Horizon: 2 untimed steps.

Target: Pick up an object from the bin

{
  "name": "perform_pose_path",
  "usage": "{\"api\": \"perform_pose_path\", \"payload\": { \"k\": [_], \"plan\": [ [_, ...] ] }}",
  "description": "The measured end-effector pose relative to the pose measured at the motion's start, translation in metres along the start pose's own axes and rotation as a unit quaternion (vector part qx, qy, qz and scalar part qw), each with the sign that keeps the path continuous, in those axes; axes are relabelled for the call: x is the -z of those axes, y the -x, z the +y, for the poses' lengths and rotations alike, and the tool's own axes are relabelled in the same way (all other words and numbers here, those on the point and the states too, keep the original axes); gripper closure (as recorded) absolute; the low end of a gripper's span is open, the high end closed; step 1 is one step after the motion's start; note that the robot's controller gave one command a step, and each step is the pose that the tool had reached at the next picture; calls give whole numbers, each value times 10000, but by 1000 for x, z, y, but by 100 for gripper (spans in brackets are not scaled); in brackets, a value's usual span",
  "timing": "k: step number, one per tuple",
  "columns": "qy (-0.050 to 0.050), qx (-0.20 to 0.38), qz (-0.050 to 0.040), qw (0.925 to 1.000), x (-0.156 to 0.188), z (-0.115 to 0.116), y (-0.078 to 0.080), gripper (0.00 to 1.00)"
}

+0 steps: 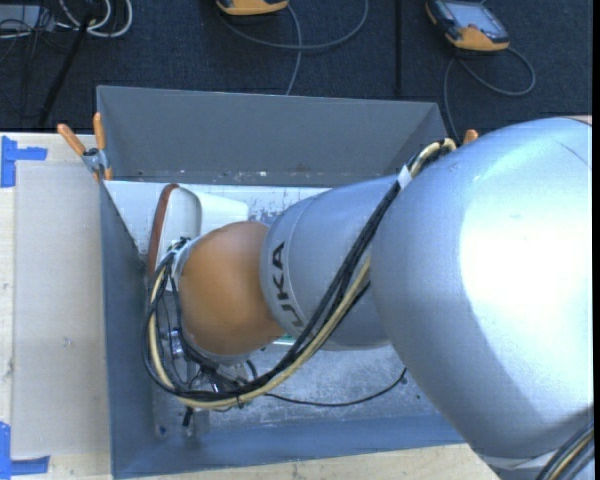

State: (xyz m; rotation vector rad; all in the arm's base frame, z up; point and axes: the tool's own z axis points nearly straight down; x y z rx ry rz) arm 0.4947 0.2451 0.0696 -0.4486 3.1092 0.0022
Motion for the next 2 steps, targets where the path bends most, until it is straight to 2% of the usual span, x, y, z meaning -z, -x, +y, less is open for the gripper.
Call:
{"api": "perform_pose_path", "payload": {
  "k": [1,2],
  "plan": [
    [0,4297,3,9030,0,-37,23,0],
    [2,6593,0,7519,58,-30,3,0]
  ]
}}
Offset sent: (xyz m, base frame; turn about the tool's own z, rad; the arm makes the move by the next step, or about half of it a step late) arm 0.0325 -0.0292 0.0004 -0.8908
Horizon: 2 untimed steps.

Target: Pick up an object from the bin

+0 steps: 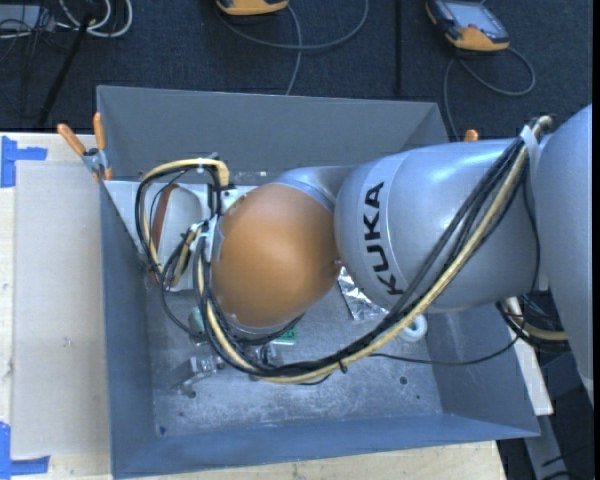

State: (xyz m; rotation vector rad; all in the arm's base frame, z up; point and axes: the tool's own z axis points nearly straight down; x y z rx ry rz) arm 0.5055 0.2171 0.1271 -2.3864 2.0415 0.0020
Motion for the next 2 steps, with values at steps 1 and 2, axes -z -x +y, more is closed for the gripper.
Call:
{"api": "perform_pose_path", "payload": {
  "k": [1,2],
  "plan": [
    [34,929,3,9957,-59,-12,14,0],
    [32,3902,0,9207,-59,15,-12,0]
  ]
}}
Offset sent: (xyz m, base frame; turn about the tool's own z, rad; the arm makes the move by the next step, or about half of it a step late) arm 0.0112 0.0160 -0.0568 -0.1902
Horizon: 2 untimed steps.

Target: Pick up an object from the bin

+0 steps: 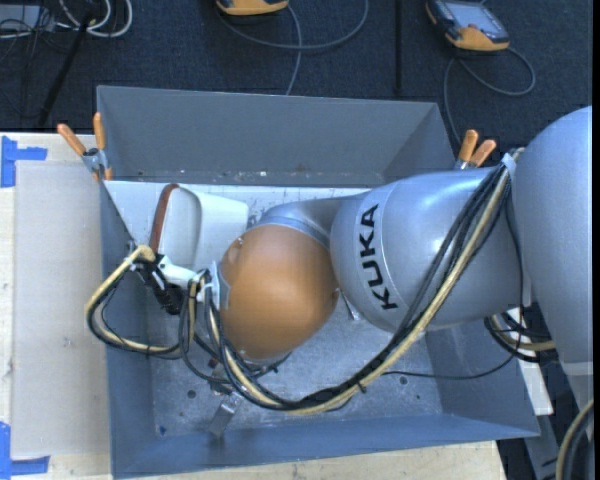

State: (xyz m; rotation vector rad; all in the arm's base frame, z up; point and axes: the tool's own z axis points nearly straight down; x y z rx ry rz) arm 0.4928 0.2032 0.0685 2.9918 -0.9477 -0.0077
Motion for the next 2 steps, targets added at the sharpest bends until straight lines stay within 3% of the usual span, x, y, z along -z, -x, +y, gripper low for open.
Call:
{"api": "perform_pose_path", "payload": {
  "k": [1,2],
  "plan": [
    [-29,-2477,-2,9688,22,-24,1,0],
    [-10,543,2,9985,7,-9,-13,0]
  ]
}}
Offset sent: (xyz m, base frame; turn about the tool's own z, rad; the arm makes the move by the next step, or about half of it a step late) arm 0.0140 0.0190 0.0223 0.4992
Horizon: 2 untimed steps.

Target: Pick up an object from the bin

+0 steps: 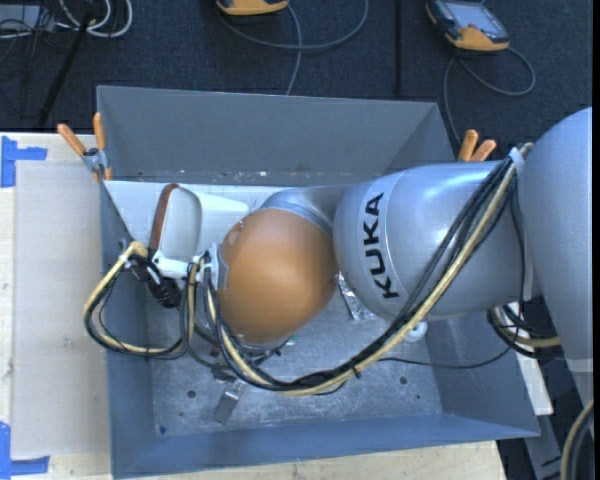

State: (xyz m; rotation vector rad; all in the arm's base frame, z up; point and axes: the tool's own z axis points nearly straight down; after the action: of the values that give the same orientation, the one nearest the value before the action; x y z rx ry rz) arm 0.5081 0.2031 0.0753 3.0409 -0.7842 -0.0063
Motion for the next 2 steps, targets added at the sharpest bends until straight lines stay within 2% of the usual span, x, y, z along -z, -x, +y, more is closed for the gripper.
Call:
{"api": "perform_pose_path", "payload": {
  "k": [1,2],
  "plan": [
    [-41,2310,62,9729,-3,-6,43,0],
    [-9,2463,9,9692,-6,-34,14,0]
  ]
}}
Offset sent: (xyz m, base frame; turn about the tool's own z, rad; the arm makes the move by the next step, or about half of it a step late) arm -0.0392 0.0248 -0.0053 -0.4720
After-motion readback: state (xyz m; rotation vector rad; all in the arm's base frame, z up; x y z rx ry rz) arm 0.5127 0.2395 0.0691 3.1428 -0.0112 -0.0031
